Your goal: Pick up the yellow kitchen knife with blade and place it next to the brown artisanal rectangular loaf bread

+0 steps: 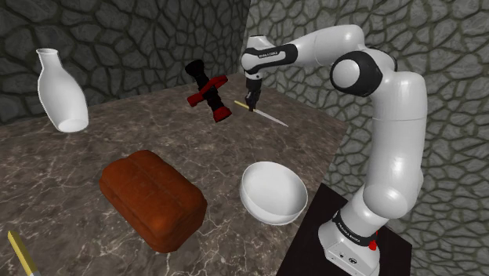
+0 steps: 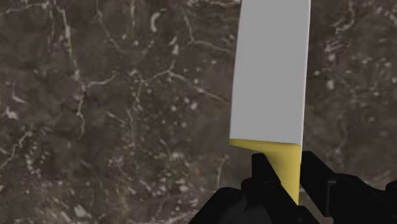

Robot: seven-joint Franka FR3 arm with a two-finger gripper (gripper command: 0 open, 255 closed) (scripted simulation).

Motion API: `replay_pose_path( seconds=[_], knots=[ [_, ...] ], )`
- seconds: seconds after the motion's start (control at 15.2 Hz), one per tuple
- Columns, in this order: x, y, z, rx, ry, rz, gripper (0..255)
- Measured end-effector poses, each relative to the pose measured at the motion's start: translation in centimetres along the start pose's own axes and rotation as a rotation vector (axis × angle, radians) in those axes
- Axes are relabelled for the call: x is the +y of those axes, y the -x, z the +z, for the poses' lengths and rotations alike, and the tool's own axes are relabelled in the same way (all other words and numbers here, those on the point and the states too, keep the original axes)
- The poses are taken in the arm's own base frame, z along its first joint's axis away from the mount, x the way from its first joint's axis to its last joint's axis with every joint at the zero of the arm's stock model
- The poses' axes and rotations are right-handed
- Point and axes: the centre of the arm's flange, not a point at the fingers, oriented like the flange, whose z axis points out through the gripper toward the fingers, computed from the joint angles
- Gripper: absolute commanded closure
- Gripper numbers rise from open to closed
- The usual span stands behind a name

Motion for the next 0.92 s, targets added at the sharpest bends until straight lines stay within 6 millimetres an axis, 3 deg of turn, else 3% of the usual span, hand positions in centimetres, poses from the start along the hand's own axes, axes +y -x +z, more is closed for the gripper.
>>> replay_pose_path(
  seconds=[0.92],
  knots=[
    [0.4,1.1,-7.3,0.0,0.0,0.0,255]
  ],
)
